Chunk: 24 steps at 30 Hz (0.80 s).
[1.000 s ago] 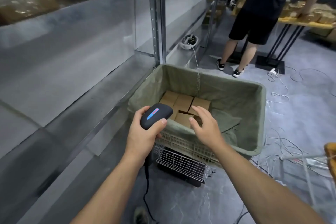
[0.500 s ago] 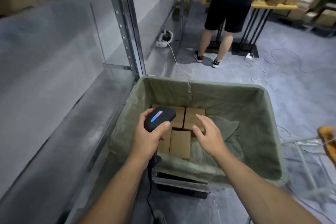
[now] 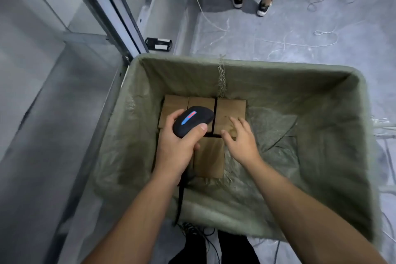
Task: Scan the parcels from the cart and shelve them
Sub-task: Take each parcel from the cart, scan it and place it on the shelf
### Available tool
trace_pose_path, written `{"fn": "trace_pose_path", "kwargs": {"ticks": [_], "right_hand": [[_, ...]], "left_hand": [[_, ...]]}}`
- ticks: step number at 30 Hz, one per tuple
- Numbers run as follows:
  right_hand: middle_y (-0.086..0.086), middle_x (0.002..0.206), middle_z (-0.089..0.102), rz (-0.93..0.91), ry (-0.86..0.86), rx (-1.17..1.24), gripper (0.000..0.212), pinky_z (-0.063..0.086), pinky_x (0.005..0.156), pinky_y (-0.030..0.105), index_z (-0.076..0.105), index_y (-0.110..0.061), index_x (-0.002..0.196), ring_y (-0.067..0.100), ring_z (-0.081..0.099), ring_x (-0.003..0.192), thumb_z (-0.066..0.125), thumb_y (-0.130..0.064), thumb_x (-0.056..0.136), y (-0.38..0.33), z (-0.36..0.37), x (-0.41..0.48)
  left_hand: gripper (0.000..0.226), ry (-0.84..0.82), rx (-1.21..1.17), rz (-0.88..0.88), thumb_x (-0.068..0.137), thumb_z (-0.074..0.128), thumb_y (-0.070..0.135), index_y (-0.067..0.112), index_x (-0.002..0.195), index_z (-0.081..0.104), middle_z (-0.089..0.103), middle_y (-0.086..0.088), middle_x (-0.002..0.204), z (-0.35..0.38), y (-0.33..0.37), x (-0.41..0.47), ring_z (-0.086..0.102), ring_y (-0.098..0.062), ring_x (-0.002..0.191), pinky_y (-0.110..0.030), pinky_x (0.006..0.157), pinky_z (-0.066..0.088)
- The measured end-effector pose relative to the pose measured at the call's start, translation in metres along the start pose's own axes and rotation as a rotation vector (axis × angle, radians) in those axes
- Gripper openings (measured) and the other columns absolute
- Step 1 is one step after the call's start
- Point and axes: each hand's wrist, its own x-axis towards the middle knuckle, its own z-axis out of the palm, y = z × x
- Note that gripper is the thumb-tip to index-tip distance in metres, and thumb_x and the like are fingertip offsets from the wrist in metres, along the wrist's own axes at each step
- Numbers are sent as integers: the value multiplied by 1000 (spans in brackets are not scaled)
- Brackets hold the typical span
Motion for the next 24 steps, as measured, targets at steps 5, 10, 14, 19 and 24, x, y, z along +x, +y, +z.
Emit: {"fn": "trace_pose_path", "kwargs": {"ticks": [5, 10, 14, 19, 24], "right_hand": [[8, 167, 9, 64, -30, -60, 70, 19, 122, 52, 29, -30, 156, 30, 9, 154, 59, -49, 96, 20, 26, 50], [8, 168, -5, 152, -91, -180, 81, 5, 123, 59, 17, -38, 158, 30, -9, 154, 58, -61, 92, 33, 47, 71], [10, 167, -10, 201, -54, -205, 93, 4, 119, 65, 6, -39, 159, 32, -17, 153, 61, -64, 88, 43, 49, 72], [12, 166, -5, 261, 21, -89, 97, 11, 119, 66, -3, -43, 158, 38, -1, 153, 61, -63, 88, 62, 28, 76], [10, 167, -3, 174, 44, 65, 92, 27, 117, 60, 0, -54, 155, 38, 18, 151, 67, -51, 90, 88, -2, 72]], "left_hand": [[48, 56, 30, -70, 66, 81, 37, 41, 110, 63, 75, 3, 95, 20, -22, 36, 67, -13, 65, -38, 66, 57], [48, 90, 26, -116, 81, 84, 20, 34, 121, 62, 73, -1, 110, 30, -40, 51, 68, -12, 72, -27, 63, 54], [46, 105, 17, -160, 84, 81, 17, 33, 121, 61, 71, 1, 111, 36, -48, 55, 70, -13, 80, -24, 63, 56], [44, 113, 16, -176, 82, 83, 16, 35, 117, 63, 72, -7, 111, 49, -56, 52, 68, -15, 80, -23, 59, 54], [46, 100, 21, -186, 84, 80, 13, 27, 124, 63, 72, -12, 112, 61, -55, 48, 66, -20, 80, -19, 56, 52]]}}
